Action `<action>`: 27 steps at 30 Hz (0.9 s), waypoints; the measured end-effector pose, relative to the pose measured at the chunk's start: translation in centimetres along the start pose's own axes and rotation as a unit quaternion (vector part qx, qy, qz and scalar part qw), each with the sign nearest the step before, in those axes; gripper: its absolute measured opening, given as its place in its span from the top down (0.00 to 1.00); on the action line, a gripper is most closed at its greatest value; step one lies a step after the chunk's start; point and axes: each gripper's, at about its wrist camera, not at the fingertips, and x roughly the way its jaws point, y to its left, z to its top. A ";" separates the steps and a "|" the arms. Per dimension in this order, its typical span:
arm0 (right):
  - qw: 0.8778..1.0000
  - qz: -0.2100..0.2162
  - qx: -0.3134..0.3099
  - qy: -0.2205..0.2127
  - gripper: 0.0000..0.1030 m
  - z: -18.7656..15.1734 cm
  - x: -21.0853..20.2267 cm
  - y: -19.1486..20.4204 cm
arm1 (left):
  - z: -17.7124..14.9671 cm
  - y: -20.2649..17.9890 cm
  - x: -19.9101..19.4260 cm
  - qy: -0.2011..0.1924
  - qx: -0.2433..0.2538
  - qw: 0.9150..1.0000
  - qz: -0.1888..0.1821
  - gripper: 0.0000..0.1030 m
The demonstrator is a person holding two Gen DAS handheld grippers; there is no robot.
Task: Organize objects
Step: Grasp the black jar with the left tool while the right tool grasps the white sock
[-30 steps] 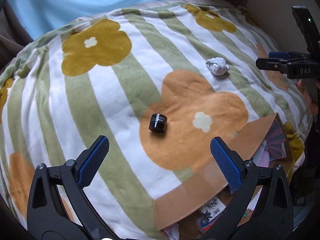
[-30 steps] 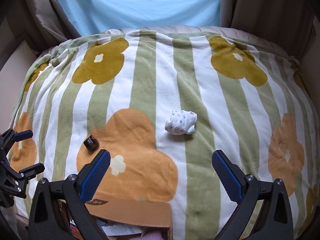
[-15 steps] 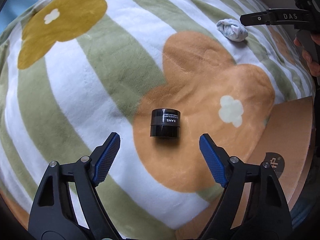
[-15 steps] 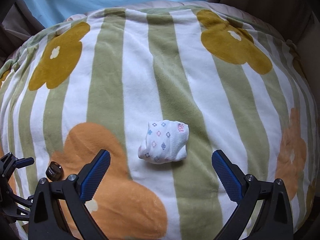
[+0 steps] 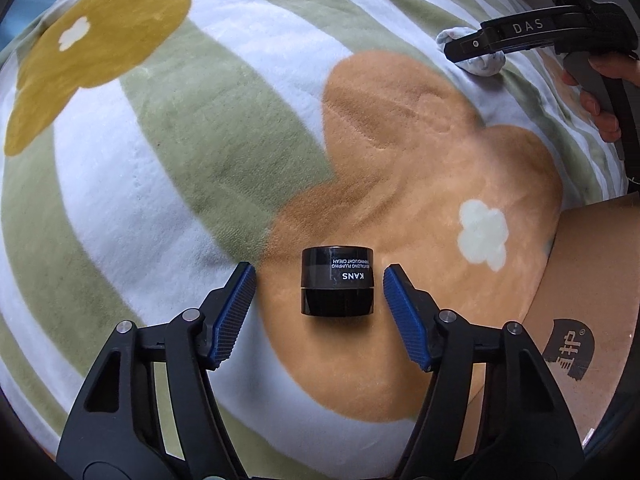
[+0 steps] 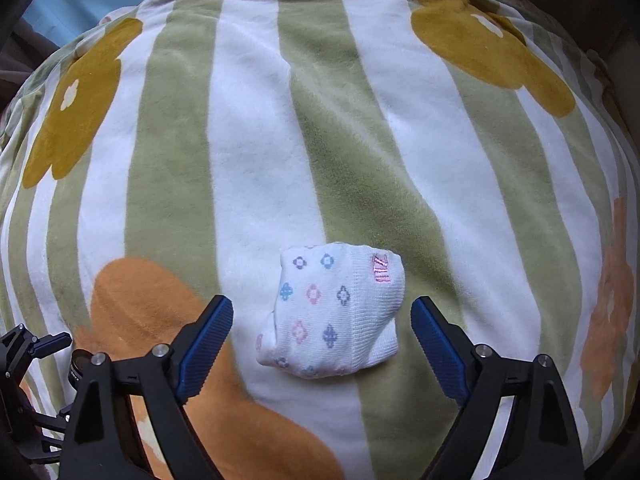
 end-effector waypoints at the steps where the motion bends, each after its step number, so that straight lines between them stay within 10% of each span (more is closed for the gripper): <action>1: 1.000 -0.001 0.001 0.003 0.23 0.1 0.3 -0.1 | 0.1 -0.1 0.2 0.002 0.001 1.000 0.000 0.43; 12: 1.000 -0.002 0.014 0.001 0.44 0.1 1.3 -0.6 | 0.0 0.0 0.5 -0.005 0.000 1.000 -0.003 0.68; 27: 1.000 0.010 0.007 -0.012 0.50 -0.4 0.1 -1.2 | 0.5 -0.4 -0.9 -0.009 -0.006 1.000 -0.001 0.68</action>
